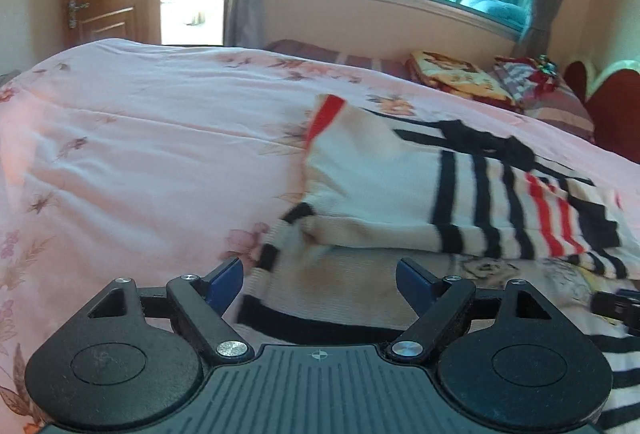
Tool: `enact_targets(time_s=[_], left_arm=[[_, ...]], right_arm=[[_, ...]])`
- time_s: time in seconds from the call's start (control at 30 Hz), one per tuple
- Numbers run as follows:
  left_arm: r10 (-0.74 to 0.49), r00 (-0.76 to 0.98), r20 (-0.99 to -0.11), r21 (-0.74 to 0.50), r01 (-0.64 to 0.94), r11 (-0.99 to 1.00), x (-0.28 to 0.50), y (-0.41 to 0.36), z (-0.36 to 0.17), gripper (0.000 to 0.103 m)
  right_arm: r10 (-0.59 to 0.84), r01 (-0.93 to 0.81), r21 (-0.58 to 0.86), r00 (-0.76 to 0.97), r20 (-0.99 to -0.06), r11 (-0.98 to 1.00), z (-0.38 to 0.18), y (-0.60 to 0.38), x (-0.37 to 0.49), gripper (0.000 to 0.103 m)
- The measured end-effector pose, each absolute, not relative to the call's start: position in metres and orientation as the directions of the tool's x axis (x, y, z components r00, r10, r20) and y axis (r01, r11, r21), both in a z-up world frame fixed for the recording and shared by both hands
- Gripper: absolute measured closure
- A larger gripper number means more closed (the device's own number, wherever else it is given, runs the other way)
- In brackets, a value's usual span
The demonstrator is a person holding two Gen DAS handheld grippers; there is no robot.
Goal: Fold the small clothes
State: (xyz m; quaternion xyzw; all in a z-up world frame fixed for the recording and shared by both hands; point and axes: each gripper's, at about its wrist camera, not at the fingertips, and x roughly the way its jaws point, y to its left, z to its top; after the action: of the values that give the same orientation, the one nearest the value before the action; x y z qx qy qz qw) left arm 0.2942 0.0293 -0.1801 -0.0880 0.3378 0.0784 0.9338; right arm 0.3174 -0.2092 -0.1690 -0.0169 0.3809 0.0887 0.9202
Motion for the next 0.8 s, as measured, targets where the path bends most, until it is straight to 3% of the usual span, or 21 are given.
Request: enact_targets(time_s=[0.17, 0.3, 0.37, 0.43, 0.57, 0.67, 0.8], left_arm=[[-0.022, 0.725, -0.688, -0.105, -0.07, 0.992, 0.311, -0.016, -0.187, 0.019], [0.011, 0.725, -0.689, -0.041, -0.055, 0.998, 0.313, -0.011, -0.2, 0.019], [0.034, 0.724, -0.689, -0.021, -0.067, 0.998, 0.307, 0.001, -0.198, 0.019], [0.062, 0.721, -0.69, -0.023, -0.107, 0.994, 0.3, 0.018, -0.199, 0.019], [0.105, 0.711, -0.696, 0.015, -0.131, 0.991, 0.288, 0.017, -0.197, 0.019], [0.053, 0.715, -0.697, -0.051, -0.122, 0.991, 0.279, 0.001, -0.187, 0.019], [-0.005, 0.721, -0.692, -0.048, -0.039, 0.998, 0.266, -0.041, -0.183, 0.019]], right_arm=[[0.189, -0.25, 0.021, 0.673, -0.715, 0.968, -0.176, -0.183, 0.319, 0.059], [0.167, -0.265, -0.026, 0.675, -0.719, 0.964, -0.182, -0.196, 0.315, 0.061], [0.086, -0.221, -0.1, 0.699, -0.71, 0.97, -0.183, -0.217, 0.309, 0.057], [0.067, -0.173, -0.077, 0.698, -0.713, 0.982, -0.186, -0.251, 0.303, 0.052], [0.022, -0.104, -0.072, 0.699, -0.715, 0.992, -0.181, -0.286, 0.293, 0.052], [0.106, -0.132, 0.016, 0.707, -0.7, 0.991, -0.17, -0.278, 0.286, 0.055], [0.245, -0.287, 0.055, 0.686, -0.685, 0.956, -0.165, -0.231, 0.275, 0.062]])
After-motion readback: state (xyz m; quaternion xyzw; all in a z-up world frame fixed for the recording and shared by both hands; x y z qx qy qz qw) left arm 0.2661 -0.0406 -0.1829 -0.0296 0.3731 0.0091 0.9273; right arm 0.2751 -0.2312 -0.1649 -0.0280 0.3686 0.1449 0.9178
